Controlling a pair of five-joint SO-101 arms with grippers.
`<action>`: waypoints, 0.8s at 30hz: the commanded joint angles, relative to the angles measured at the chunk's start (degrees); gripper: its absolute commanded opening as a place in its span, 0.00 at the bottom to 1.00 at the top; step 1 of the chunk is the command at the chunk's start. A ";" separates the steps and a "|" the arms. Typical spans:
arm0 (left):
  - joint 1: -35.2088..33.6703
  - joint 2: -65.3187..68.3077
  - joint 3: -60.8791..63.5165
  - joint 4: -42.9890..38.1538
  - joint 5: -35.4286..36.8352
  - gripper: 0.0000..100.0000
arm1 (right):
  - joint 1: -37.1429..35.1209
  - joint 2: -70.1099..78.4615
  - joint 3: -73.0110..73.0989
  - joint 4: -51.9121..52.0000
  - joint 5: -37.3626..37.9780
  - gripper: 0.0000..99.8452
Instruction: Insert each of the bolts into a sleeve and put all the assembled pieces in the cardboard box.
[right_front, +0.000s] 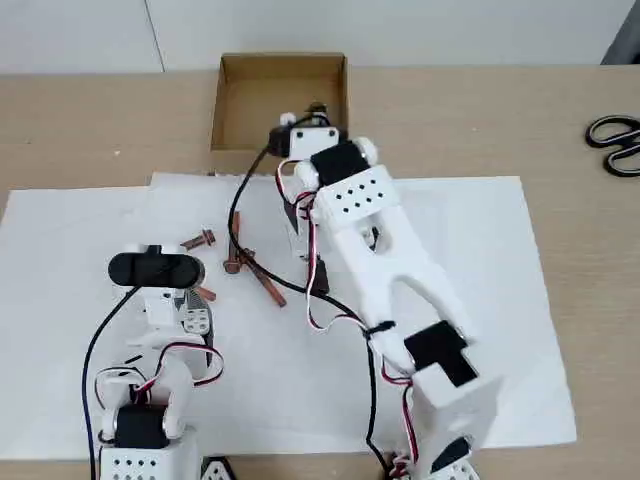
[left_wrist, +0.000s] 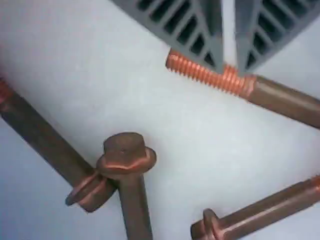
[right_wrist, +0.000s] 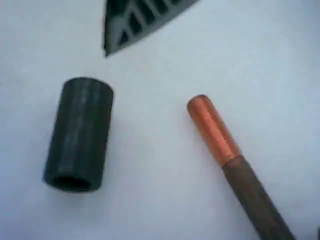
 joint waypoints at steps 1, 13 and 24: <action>-0.18 -0.53 -0.31 -1.23 0.44 0.01 | -0.66 1.36 0.09 0.40 -0.62 0.18; -0.18 -0.53 -0.31 -1.23 0.44 0.01 | -5.23 6.81 0.09 -3.12 -0.53 0.13; -0.18 -0.53 -0.31 -1.23 0.44 0.01 | -5.14 11.03 0.09 -4.53 -0.35 0.13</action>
